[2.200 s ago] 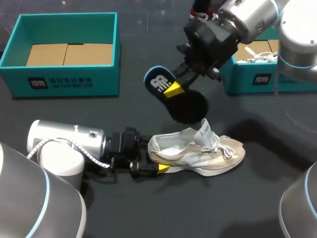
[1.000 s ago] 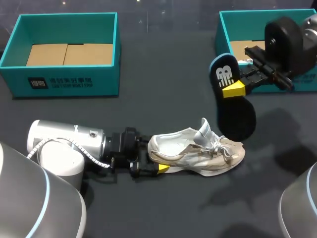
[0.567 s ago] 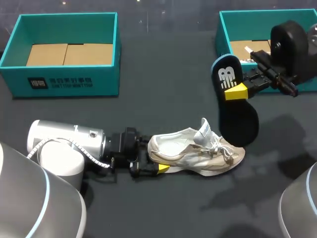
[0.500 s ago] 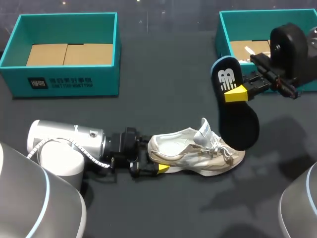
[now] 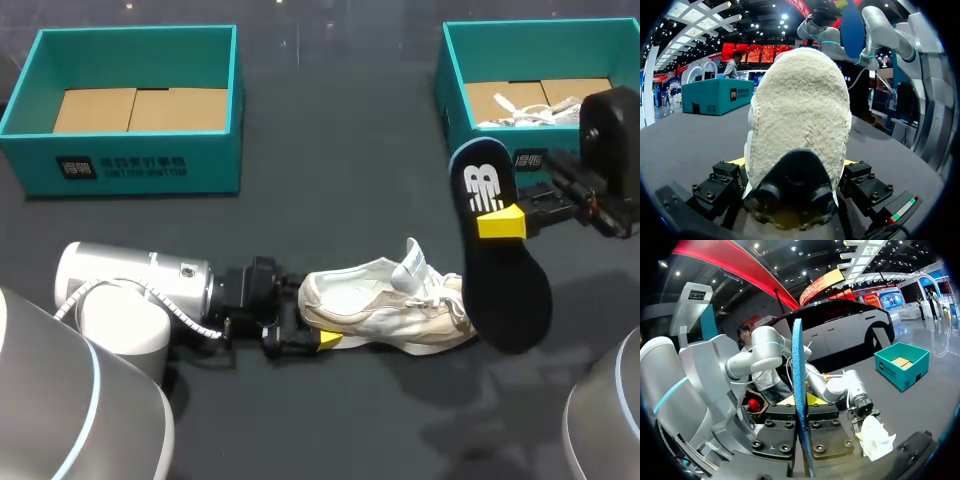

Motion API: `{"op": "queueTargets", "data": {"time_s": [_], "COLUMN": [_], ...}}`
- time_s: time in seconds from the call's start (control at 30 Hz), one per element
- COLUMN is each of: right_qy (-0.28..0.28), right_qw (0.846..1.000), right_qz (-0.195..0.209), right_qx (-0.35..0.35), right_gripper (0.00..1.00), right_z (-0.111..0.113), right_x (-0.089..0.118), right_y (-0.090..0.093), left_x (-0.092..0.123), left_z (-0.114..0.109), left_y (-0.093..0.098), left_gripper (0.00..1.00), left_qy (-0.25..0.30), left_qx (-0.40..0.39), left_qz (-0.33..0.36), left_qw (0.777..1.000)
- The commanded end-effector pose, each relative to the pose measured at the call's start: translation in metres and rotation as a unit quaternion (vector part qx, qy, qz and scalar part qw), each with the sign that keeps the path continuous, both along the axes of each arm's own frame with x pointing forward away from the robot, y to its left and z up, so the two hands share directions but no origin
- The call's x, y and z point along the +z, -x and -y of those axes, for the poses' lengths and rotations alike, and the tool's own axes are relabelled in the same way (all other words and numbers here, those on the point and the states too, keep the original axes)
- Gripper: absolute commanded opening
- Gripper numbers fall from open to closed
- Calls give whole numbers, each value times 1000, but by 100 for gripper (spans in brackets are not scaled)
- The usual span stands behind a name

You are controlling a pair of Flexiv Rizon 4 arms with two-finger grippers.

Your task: Take the shoe out of the shoebox, open the shoe tongue, remove and reinsert the insole, then place the shoe into the shoebox

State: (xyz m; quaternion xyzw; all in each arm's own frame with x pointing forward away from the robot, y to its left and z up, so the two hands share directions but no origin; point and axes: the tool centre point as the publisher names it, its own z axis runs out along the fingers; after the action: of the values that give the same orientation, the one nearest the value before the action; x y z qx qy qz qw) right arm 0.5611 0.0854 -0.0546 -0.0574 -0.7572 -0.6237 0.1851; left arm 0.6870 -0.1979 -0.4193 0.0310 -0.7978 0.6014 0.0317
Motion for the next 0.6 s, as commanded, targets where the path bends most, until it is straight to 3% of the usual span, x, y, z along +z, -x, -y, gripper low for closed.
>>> {"op": "queueTargets", "data": {"time_s": [0.03,0.6], "right_qy": [12,-12], "right_qw": [999,997], "right_qz": [9,2], "right_qx": [-43,-73], "right_gripper": [0,0], "right_z": [2,-16], "right_x": [1,-4], "right_y": [12,26], "left_x": [-1,-1], "left_z": [-1,-1], "left_y": [1,1], "left_gripper": [0,0], "left_qy": [0,0], "left_qx": [0,0], "left_qz": [0,0], "left_qw": [1000,1000]}}
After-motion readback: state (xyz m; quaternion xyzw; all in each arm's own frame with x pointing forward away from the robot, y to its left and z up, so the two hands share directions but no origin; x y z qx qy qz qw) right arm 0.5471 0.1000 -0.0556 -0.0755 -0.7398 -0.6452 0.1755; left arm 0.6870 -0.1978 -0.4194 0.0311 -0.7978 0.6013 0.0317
